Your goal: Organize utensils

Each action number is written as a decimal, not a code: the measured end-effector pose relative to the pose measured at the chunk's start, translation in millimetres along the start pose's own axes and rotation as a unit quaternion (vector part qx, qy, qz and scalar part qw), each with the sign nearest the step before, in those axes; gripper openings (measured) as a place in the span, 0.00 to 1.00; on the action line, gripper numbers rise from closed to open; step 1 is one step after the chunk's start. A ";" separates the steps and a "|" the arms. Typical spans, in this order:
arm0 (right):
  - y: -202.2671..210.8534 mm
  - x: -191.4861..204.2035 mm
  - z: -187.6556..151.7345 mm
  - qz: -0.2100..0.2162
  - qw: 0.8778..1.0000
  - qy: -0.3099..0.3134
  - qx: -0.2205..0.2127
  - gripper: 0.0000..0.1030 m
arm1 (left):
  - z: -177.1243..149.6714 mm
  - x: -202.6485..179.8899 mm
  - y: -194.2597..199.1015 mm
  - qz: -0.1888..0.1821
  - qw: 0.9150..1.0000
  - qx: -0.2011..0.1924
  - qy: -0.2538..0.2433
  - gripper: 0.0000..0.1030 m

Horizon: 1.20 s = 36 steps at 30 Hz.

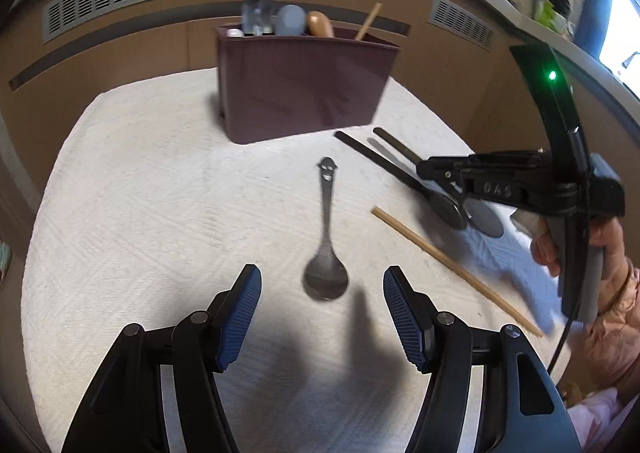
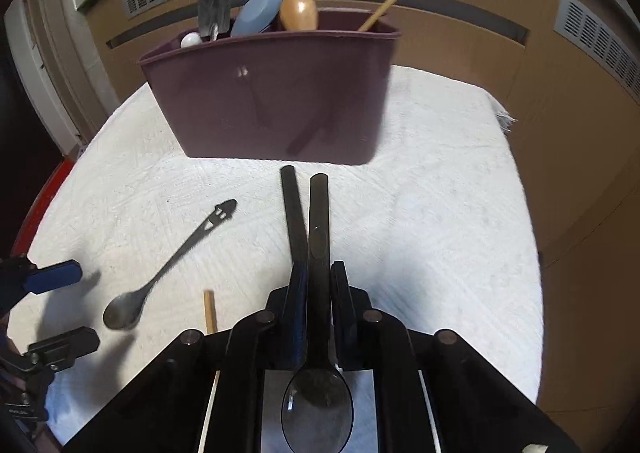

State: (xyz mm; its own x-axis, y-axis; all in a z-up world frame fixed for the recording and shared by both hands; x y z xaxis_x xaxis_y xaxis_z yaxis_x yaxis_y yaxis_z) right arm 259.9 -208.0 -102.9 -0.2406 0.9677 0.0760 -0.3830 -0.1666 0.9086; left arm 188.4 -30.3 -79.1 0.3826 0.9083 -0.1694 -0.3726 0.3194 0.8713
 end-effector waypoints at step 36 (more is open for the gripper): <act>10.5 3.6 -19.0 0.022 1.000 0.016 -0.013 0.23 | 51.3 12.9 70.4 0.098 0.985 -0.140 0.024 0.28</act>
State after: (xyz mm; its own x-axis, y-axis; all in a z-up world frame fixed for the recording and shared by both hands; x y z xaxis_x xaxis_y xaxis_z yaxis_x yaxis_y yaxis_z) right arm 238.0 -209.8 -100.9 -0.2853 0.9530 0.1017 -0.3943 -0.2134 0.8939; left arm 210.4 -10.0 3.6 0.2421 0.9695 -0.0390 -0.6563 0.1932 0.7293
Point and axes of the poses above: each gripper's, at about its wrist camera, not at the fingertips, and y roughly against the way its jaws point, x to its left, z to its top, the point moved 3 cm from there along -y, roughly the way its jaws point, and after that the axes turned 11 degrees about x, right-handed, at the moved point
